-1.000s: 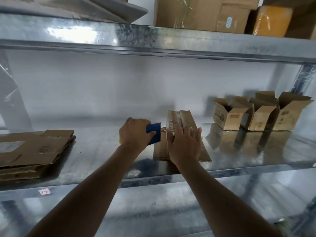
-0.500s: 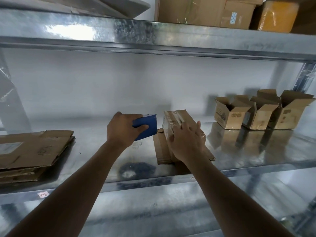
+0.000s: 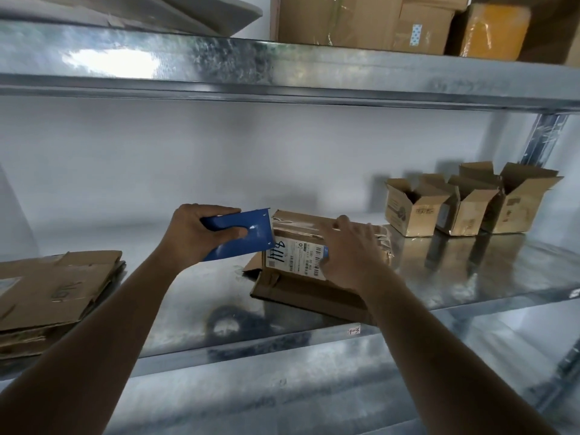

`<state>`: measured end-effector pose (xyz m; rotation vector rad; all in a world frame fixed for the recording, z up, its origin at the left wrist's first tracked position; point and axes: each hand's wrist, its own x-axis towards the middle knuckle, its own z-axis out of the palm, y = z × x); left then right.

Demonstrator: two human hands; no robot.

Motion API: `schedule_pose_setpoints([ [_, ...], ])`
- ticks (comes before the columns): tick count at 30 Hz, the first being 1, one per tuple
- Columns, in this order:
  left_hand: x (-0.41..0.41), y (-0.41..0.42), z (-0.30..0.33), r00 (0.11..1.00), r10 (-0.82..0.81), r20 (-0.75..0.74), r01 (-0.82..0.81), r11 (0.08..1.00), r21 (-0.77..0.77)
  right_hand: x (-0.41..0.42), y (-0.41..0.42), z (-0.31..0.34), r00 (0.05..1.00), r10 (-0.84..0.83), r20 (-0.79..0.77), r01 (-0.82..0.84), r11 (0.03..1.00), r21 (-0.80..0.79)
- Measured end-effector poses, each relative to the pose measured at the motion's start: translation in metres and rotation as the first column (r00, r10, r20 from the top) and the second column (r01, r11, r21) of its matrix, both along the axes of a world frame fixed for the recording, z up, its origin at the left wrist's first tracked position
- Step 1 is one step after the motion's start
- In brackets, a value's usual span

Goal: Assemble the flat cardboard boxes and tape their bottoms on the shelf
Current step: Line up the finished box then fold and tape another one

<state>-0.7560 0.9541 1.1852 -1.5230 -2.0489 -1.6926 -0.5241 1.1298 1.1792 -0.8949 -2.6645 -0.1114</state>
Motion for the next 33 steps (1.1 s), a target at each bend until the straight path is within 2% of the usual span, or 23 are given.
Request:
schedule_pose_setpoints([
  [2, -0.001, -0.002, -0.003, 1.000, -0.001, 0.012, 0.001, 1.000, -0.002, -0.014, -0.004, -0.011, 0.996, 0.083, -0.023, -0.082, 0.996, 0.036],
  [5, -0.007, -0.006, -0.007, 0.999, 0.000, 0.038, 0.000, 1.000, -0.003, -0.028, -0.004, -0.022, 0.993, 0.098, -0.062, -0.094, 0.993, 0.068],
  [9, -0.018, -0.014, -0.012, 0.996, -0.006, 0.091, 0.005, 1.000, 0.006, -0.024, 0.008, -0.028, 0.974, 0.123, -0.190, -0.125, 0.992, 0.003],
  [17, -0.030, -0.017, -0.014, 0.994, -0.058, 0.095, 0.060, 0.998, -0.020, -0.027, 0.008, -0.012, 0.960, 0.125, -0.250, -0.161, 0.979, -0.129],
  [24, -0.033, -0.017, -0.019, 0.991, -0.067, 0.112, 0.070, 0.997, -0.022, -0.058, -0.018, -0.020, 0.993, 0.005, -0.121, 0.000, 0.999, 0.045],
  [29, -0.034, -0.024, -0.023, 0.991, -0.051, 0.121, 0.055, 0.998, -0.025, -0.078, -0.031, -0.035, 0.969, -0.079, -0.233, 0.075, 0.997, -0.023],
  [33, -0.035, -0.032, -0.028, 0.989, -0.040, 0.145, 0.045, 0.998, -0.032, -0.088, -0.033, -0.046, 0.946, -0.096, -0.310, 0.098, 0.995, -0.008],
])
